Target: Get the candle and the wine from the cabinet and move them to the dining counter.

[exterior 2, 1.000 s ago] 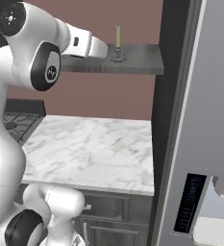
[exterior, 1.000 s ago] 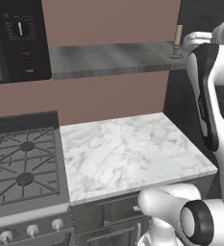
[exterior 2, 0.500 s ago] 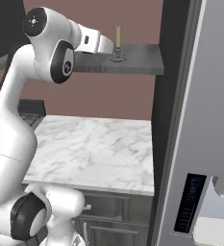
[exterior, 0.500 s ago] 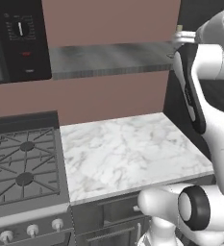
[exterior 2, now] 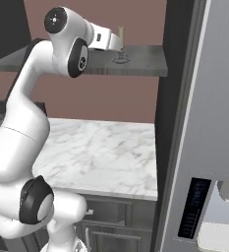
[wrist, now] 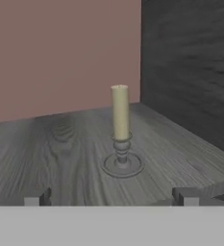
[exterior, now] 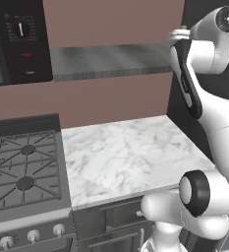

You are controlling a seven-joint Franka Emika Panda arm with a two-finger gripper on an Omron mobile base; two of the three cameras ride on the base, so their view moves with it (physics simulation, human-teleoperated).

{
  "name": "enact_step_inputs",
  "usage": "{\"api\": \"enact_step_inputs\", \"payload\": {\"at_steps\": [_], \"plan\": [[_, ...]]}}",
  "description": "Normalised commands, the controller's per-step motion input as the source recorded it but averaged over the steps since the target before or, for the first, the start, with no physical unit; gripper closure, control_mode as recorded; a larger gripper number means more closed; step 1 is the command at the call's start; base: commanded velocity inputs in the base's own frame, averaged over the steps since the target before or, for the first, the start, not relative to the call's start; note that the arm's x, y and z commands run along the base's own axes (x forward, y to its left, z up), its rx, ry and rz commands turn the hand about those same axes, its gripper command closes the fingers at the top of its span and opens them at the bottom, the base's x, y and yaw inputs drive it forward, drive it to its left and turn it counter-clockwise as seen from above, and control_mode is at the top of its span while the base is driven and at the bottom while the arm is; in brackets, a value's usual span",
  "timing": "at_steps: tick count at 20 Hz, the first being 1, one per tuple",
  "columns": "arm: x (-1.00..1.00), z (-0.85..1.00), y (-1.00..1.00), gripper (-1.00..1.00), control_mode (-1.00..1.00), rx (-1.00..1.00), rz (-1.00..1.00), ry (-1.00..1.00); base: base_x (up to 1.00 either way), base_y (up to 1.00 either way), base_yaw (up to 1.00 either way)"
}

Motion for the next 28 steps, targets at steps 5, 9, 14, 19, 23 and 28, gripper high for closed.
{"api": "enact_step_inputs", "payload": {"at_steps": [5,9,14,19,23,28], "plan": [[0.42,0.00,-0.17,-1.00,-1.00,0.05,0.03,0.01,0.00,0.00,0.00],[0.29,0.00,-0.32,-1.00,-1.00,0.02,0.00,0.00,0.00,0.00,0.00],[0.30,0.00,-0.30,-1.00,-1.00,0.00,0.00,0.00,0.00,0.00,0.00],[0.32,0.00,-0.12,-1.00,-1.00,0.00,0.00,0.00,0.00,0.00,0.00],[0.30,0.00,0.00,-1.00,-1.00,0.00,0.00,0.00,0.00,0.00,0.00],[0.35,0.00,0.00,-1.00,-1.00,0.00,0.00,0.00,0.00,0.00,0.00]]}}
